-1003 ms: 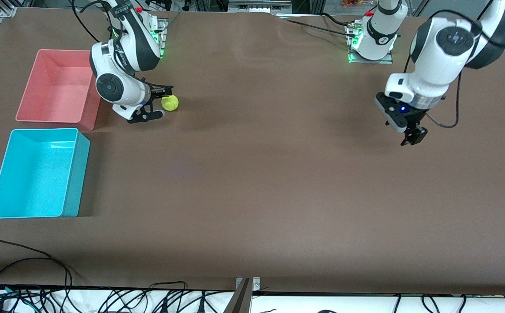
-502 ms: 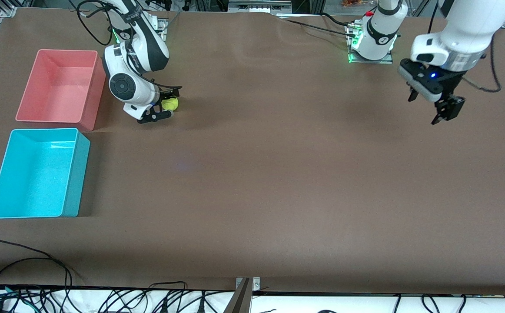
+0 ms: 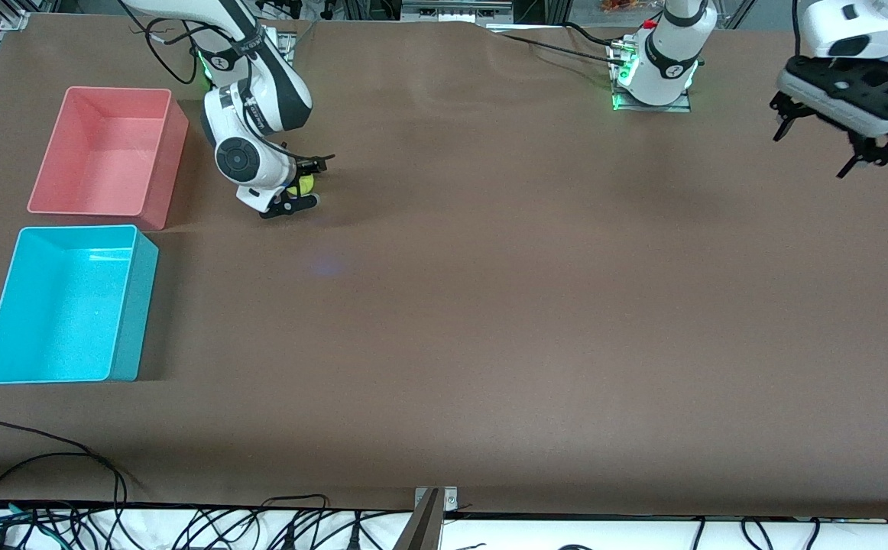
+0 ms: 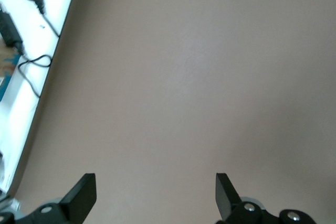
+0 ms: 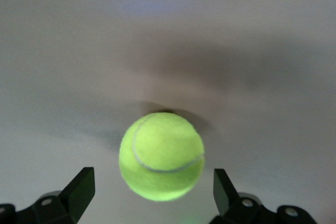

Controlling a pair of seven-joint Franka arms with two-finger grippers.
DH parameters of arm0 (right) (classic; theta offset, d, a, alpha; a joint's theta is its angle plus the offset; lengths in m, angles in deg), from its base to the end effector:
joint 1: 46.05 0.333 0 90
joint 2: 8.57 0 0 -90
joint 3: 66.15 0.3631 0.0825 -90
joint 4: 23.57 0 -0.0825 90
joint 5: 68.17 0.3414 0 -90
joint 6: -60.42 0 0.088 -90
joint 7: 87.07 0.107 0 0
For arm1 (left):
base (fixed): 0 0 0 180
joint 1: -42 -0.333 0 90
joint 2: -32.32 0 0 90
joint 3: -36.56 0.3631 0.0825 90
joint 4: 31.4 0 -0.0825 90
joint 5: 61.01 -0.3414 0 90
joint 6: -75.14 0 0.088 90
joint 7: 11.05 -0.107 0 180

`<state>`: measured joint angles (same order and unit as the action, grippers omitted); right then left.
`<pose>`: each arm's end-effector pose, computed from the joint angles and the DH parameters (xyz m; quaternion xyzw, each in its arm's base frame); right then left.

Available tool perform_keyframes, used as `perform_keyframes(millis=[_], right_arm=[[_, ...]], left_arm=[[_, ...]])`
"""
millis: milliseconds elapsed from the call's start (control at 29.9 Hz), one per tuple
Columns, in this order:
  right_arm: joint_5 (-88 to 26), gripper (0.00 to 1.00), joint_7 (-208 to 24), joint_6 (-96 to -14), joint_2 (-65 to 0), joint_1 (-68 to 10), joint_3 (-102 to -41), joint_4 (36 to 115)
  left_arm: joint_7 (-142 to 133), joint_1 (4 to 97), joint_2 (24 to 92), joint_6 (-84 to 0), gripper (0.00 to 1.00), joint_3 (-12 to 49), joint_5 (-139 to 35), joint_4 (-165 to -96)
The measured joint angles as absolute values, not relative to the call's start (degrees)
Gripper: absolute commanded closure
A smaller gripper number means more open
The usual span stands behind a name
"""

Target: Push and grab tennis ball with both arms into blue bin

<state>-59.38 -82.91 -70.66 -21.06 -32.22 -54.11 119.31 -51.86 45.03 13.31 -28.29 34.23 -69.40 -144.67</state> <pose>0.3697 0.1845 0.2622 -0.9675 -0.1255 0.2193 0.0121 0.4094 -0.0297 0.6694 -0.9099 0.3994 -0.0516 0.0994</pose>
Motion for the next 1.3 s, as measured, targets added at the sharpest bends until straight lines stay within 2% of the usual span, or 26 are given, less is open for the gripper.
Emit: perform_keyframes(millis=[33,100,401,635,803,1037,1304], right_arm=[[-59.38,0.55,-82.92,-70.77,-21.23,-32.22,-54.11,119.31],[-59.38,0.61,-82.93,-70.86,-21.39,-32.22,-54.11,119.31],[-59.38,0.62,-82.95,-70.16,-20.95,-32.23,-54.15,118.37],[-59.39,0.62,-82.95,-64.08,-17.87,-32.29,-55.84,114.75],[-59.86,0.62,-83.97,-55.81,-14.88,-32.31,-60.15,109.16],[-64.75,0.62,-90.68,-42.15,-13.64,-32.74,-68.83,96.31],[-71.79,0.61,-104.22,-39.3,-15.11,-33.25,-77.51,89.55]], left_arm=[[-49.78,45.01,13.31,-27.06,0.0,34.37,-69.37,-143.91],[-44.89,45.0,13.3,-24.43,0.0,34.44,-69.12,-142.42],[-25.36,45.01,13.3,-15.6,0.0,35.18,-63.39,-137.85],[-16.51,45.01,13.51,-12.61,0.0,36.18,-60.13,-136.07],[-13.28,45.04,14.33,-11.71,0.0,36.25,-59.85,-135.36],[-12.49,45.02,16.95,-11.47,0.0,38.02,-59.84,-133.96],[-12.49,45.02,18.52,-11.39,0.0,38.8,-59.83,-133.14]])
